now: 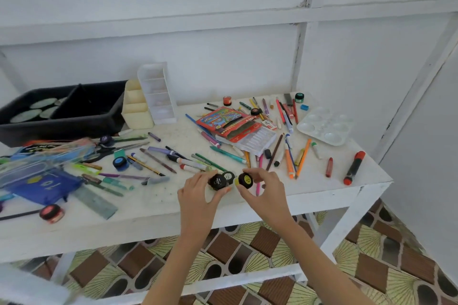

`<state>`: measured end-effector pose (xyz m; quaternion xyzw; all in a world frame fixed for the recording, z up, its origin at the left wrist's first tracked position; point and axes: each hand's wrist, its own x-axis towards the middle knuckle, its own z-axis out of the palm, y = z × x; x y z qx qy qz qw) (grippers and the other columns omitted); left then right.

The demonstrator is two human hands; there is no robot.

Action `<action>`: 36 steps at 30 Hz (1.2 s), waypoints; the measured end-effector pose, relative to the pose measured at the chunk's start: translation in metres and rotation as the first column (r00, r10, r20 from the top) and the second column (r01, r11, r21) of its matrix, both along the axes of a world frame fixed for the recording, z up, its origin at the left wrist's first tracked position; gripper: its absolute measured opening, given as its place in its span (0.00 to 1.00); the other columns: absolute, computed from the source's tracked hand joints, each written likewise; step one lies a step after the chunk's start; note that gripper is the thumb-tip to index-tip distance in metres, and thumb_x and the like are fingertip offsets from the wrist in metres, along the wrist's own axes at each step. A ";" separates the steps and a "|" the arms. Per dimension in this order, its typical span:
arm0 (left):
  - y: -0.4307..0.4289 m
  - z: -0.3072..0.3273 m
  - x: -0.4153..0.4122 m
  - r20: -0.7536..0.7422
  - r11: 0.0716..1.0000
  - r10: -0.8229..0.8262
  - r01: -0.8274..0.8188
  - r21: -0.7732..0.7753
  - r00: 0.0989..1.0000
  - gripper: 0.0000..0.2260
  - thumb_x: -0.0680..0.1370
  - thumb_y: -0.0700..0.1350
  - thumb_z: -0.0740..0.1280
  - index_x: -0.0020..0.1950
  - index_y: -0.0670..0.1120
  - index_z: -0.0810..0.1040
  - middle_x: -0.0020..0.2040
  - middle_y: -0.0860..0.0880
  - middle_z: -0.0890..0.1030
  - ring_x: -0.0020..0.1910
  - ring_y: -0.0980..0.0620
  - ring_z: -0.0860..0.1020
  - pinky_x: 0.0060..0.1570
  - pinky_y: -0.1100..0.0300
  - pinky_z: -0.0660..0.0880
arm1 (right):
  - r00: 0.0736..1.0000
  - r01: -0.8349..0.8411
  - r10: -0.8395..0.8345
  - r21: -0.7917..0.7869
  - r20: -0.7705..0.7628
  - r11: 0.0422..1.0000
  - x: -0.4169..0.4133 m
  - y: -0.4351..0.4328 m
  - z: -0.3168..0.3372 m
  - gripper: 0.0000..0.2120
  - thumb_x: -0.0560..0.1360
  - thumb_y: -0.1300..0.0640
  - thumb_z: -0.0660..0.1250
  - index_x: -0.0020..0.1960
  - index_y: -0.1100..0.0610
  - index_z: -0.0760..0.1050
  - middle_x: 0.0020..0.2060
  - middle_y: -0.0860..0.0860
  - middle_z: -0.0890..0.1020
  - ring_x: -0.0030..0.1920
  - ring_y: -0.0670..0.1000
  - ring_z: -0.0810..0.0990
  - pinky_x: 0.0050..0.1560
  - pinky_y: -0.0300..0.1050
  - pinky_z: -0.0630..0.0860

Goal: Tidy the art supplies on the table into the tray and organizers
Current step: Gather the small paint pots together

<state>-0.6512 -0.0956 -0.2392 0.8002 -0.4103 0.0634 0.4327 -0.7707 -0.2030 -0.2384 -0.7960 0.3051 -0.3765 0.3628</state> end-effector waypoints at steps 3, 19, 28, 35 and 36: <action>0.014 -0.004 0.003 -0.009 0.999 0.017 -0.017 0.041 1.000 0.17 0.70 0.52 0.73 0.58 0.53 0.78 0.55 0.57 0.78 0.57 0.56 0.72 0.50 0.62 0.57 | 0.999 -0.032 0.032 -0.003 -0.038 0.999 0.005 0.009 -0.005 0.15 0.69 0.51 0.74 0.55 0.47 0.77 0.43 0.37 0.78 0.48 0.45 0.72 0.45 0.32 0.65; 0.012 -0.004 0.016 -0.243 0.995 -0.099 0.101 -0.006 0.965 0.15 0.71 0.45 0.74 0.56 0.50 0.78 0.49 0.56 0.77 0.46 0.54 0.78 0.51 0.56 0.75 | 0.881 -0.157 -0.086 -0.459 -0.465 0.874 0.027 0.014 0.001 0.17 0.64 0.51 0.78 0.51 0.48 0.81 0.36 0.48 0.80 0.42 0.55 0.76 0.39 0.48 0.70; 0.012 -0.011 0.023 -0.265 0.980 -0.131 0.165 0.112 0.955 0.16 0.73 0.47 0.72 0.60 0.47 0.78 0.51 0.51 0.79 0.47 0.54 0.77 0.52 0.59 0.73 | 0.850 -0.208 0.072 -0.207 -0.522 0.956 0.035 0.020 0.009 0.13 0.78 0.58 0.62 0.62 0.55 0.77 0.50 0.54 0.71 0.54 0.55 0.68 0.52 0.45 0.70; 0.008 -0.012 0.016 -0.225 0.987 -0.122 0.142 0.073 0.967 0.08 0.73 0.42 0.71 0.52 0.46 0.80 0.48 0.52 0.80 0.46 0.53 0.77 0.52 0.52 0.73 | 0.779 -0.185 0.019 -0.202 -0.627 0.962 0.040 0.031 0.018 0.17 0.76 0.61 0.62 0.63 0.53 0.74 0.55 0.54 0.67 0.57 0.54 0.66 0.50 0.41 0.70; 0.006 -0.011 0.016 -0.220 0.986 -0.115 0.138 0.091 0.969 0.07 0.74 0.41 0.70 0.51 0.45 0.80 0.47 0.50 0.80 0.46 0.52 0.77 0.52 0.51 0.74 | 0.766 -0.185 0.015 -0.198 -0.642 0.963 0.041 0.031 0.020 0.16 0.75 0.60 0.61 0.62 0.54 0.75 0.54 0.55 0.67 0.57 0.55 0.66 0.49 0.40 0.70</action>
